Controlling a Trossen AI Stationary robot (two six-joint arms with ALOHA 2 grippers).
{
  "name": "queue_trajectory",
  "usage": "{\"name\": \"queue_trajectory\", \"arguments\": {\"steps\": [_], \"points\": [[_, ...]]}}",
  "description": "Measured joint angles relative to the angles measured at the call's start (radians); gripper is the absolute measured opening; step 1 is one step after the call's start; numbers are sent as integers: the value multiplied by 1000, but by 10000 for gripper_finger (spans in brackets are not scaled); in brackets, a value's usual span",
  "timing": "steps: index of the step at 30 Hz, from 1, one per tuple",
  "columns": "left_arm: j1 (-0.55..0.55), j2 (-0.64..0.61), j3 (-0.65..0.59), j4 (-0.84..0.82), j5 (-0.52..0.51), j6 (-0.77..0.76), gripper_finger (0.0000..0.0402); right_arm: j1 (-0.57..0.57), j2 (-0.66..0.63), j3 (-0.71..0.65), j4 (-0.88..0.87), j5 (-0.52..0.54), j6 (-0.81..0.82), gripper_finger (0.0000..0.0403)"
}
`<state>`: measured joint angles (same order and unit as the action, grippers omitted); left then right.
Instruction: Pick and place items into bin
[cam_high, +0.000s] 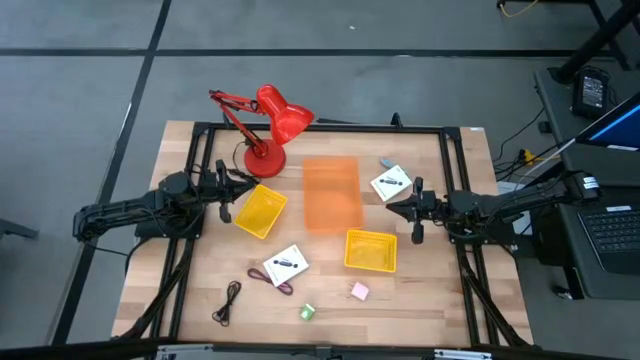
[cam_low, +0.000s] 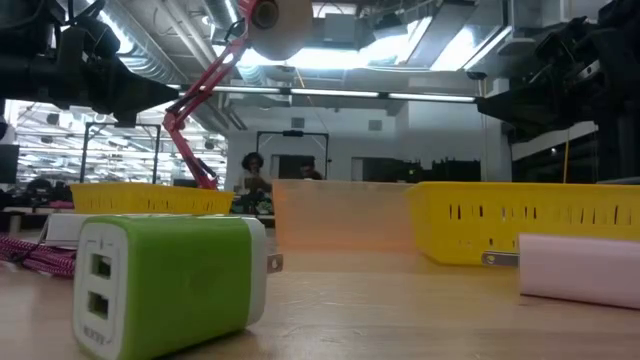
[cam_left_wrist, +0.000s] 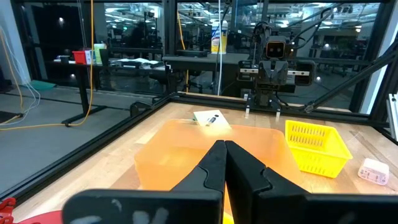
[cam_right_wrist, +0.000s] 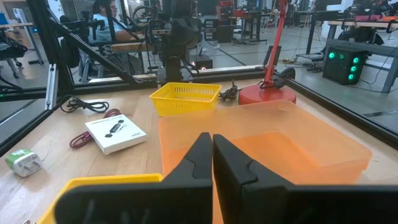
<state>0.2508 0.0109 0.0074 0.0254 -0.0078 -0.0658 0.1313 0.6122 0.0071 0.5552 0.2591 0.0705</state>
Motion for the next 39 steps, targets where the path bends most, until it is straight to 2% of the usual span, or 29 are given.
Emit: {"name": "queue_trajectory", "arguments": {"steps": [39], "points": [[0, 0, 0, 1, -26, 26, 2, 0, 0, 0, 2, 1, 0, 0]]}}
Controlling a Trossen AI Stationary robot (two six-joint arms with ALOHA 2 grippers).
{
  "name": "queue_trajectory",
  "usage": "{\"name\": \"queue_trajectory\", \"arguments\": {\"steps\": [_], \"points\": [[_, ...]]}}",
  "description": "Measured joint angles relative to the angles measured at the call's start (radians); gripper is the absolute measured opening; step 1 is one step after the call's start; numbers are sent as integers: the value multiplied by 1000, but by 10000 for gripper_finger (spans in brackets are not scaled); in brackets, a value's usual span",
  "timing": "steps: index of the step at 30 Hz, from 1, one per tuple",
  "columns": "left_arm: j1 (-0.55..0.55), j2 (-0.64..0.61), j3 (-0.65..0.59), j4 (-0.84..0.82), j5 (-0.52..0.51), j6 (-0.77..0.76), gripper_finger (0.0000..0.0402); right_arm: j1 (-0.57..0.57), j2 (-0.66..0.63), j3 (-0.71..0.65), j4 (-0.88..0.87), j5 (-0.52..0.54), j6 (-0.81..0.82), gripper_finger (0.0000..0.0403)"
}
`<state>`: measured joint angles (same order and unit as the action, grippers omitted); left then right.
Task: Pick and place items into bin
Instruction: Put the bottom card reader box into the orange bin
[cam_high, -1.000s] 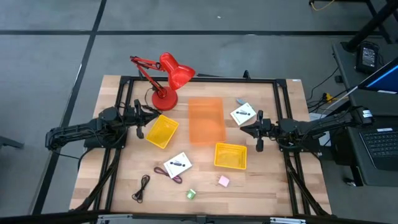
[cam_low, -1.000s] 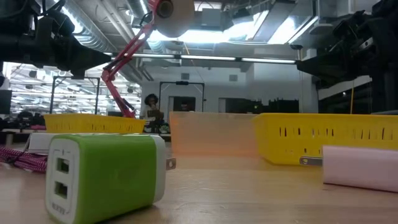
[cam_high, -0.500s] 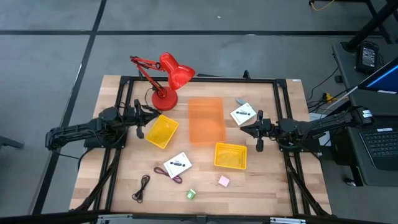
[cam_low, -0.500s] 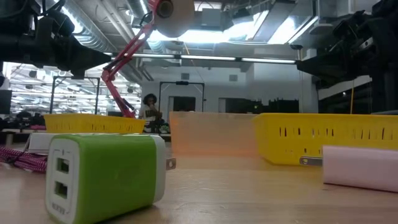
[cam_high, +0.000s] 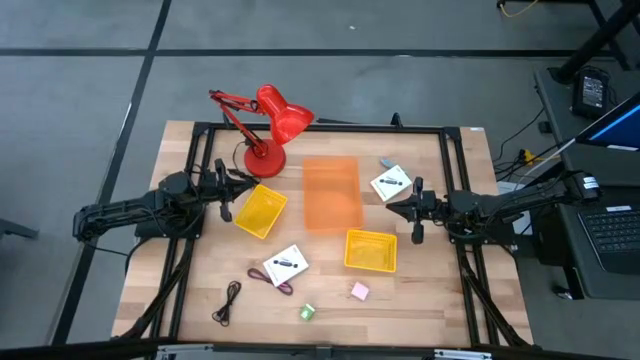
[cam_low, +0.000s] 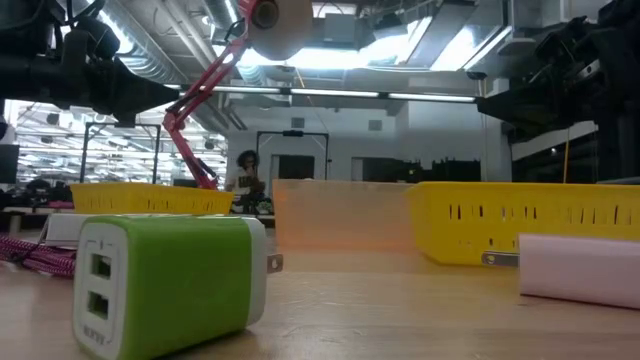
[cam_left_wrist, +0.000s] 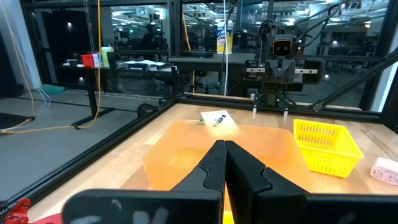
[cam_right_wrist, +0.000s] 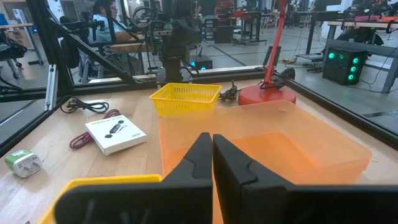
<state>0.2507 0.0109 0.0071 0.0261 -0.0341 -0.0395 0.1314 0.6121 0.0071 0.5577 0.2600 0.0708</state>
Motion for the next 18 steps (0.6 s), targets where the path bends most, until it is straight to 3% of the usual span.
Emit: {"name": "queue_trajectory", "arguments": {"steps": [5, 11, 18], "points": [[0, 0, 0, 0, 16, 45, 2, 0, 0, 0, 19, 0, 0, 0], [0, 0, 17, -22, 184, 113, 2, 0, 0, 0, 36, 0, -54, 0], [0, 0, 23, -39, 181, 113, 2, 0, 0, 0, 121, 0, -127, 0]]}}
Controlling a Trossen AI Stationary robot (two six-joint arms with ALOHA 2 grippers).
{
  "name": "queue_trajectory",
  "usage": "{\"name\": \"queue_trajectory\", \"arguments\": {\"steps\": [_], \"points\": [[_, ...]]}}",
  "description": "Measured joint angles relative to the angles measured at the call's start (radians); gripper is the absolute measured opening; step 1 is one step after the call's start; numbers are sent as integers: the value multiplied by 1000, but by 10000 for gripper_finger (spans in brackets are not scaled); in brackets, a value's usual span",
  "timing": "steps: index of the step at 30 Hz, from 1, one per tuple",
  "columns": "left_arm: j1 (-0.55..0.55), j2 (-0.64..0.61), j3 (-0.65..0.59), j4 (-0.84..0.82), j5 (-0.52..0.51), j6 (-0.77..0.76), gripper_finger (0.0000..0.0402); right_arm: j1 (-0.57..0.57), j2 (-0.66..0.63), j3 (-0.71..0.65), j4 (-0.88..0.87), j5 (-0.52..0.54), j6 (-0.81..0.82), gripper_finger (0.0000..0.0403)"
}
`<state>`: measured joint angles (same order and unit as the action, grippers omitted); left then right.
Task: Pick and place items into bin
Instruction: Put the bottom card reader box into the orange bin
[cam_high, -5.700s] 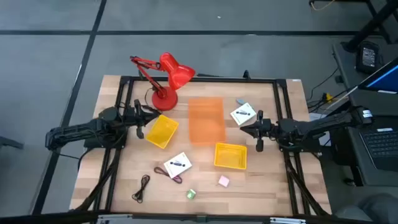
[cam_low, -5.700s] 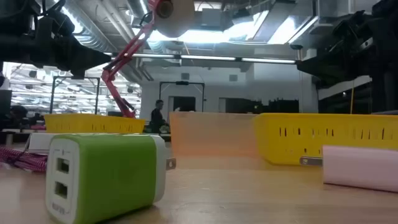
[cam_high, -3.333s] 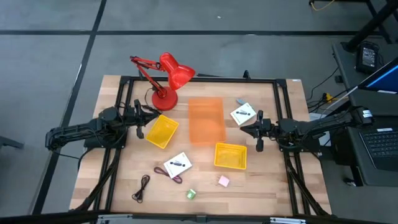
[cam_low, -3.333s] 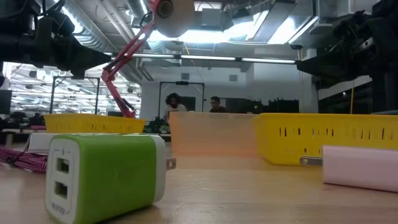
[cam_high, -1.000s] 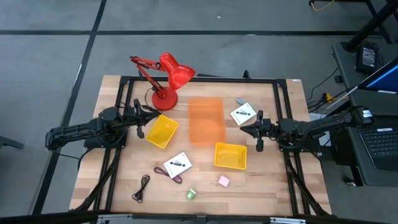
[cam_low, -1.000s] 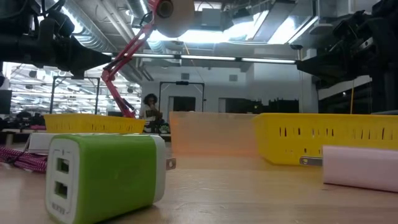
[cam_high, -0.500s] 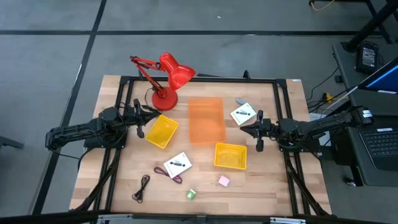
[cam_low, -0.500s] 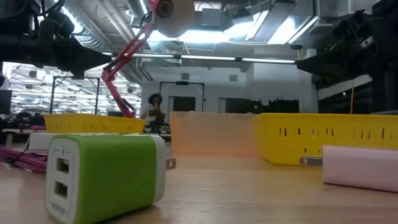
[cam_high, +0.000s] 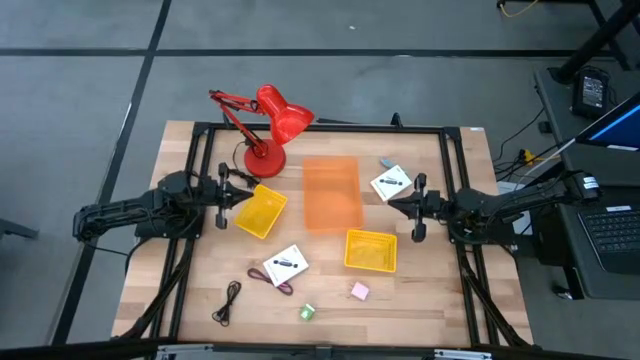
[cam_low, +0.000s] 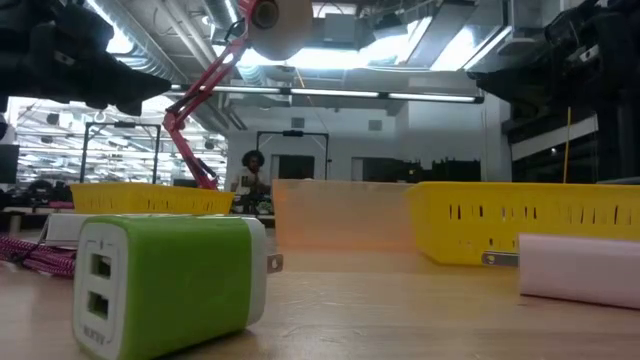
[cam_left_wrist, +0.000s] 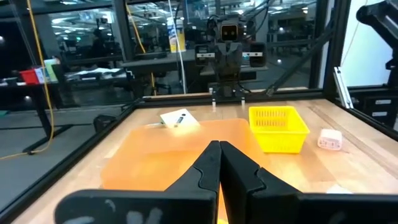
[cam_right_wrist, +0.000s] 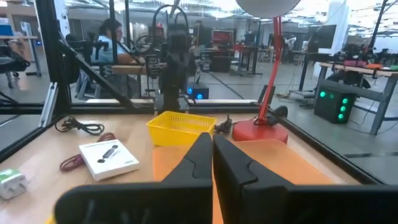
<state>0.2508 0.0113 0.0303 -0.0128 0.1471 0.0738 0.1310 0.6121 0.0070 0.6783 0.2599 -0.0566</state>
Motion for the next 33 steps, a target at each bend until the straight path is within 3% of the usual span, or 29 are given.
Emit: {"name": "queue_trajectory", "arguments": {"steps": [8, 19, 27, 33], "points": [[0, 5, 1, 2, -70, -63, 2, 0, 1, 0, -17, 0, 64, 0], [0, 65, 2, 70, -67, -135, 2, 0, 3, 19, -45, 0, 118, 0], [0, 170, 2, 148, -67, -192, 2, -10, 3, 183, -351, 0, 124, 0], [0, 255, 38, 190, -52, -192, 2, -47, 3, 201, -359, 0, 78, 0]]}}
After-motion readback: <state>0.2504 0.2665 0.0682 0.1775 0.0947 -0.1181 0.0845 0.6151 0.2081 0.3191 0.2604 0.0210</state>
